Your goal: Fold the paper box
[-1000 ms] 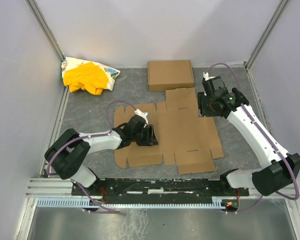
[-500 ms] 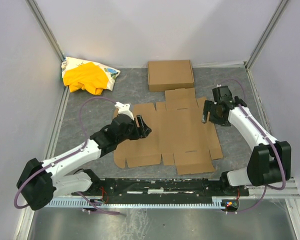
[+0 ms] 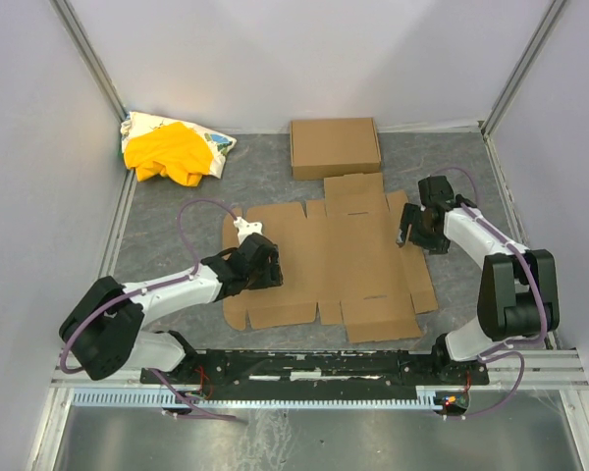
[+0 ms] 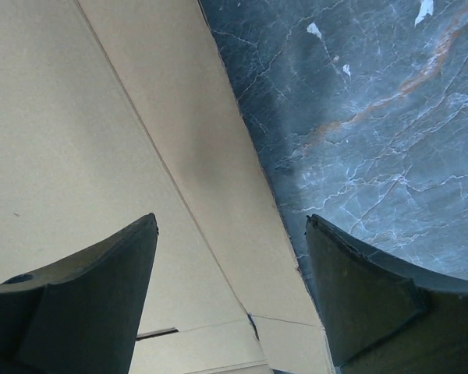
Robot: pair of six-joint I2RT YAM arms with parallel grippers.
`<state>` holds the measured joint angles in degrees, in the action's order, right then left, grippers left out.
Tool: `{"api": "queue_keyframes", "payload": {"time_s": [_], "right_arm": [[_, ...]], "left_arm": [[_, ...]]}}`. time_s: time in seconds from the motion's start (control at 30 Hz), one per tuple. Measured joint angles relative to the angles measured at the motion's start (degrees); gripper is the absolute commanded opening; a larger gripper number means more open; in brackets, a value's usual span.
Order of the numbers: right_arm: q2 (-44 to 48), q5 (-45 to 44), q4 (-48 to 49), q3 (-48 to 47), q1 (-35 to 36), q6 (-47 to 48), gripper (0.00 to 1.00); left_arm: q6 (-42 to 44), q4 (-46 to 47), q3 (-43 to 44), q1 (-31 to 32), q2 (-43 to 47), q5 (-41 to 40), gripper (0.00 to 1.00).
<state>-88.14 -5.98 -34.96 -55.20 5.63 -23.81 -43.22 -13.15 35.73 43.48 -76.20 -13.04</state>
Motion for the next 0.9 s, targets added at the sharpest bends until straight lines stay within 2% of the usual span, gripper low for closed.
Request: {"api": "queue_keyframes", "payload": {"time_s": [0.27, 0.37, 0.4, 0.43, 0.47, 0.63, 0.7, 0.9], "right_arm": [[-3.0, 2.1, 3.2, 1.3, -0.4, -0.2, 0.78], [-3.8, 3.0, 4.6, 2.6, -0.4, -0.2, 0.73], [-3.8, 3.2, 4.8, 2.9, -0.4, -0.2, 0.68], [-3.8, 3.5, 5.4, 3.4, -0.9, -0.1, 0.48], [-3.8, 3.5, 5.4, 3.4, -0.9, -0.1, 0.4], [-1.3, 6.6, 5.6, 3.2, -1.4, 1.1, 0.11], [-0.1, 9.0, 5.5, 2.7, -1.0, 1.2, 0.02], [0.7, 8.1, 1.8, -0.4, 3.4, 3.9, 0.02]], "left_arm": [[0.0, 0.9, -0.6, 0.0, -1.4, -0.4, 0.71], [0.0, 1.7, -1.1, 0.0, -1.4, -0.4, 0.71], [0.0, 1.9, -1.2, 0.0, -1.4, -0.4, 0.71], [0.0, 2.5, -1.4, 0.0, -1.3, -0.6, 0.7], [0.0, 2.5, -1.4, 0.0, -1.3, -0.6, 0.69], [0.0, 4.4, -3.0, -0.1, -0.7, -1.9, 0.66], [-0.2, 5.9, -4.0, -0.1, -0.1, -1.9, 0.65], [-2.5, 9.7, -7.8, -0.1, 3.1, -1.7, 0.62]]}}
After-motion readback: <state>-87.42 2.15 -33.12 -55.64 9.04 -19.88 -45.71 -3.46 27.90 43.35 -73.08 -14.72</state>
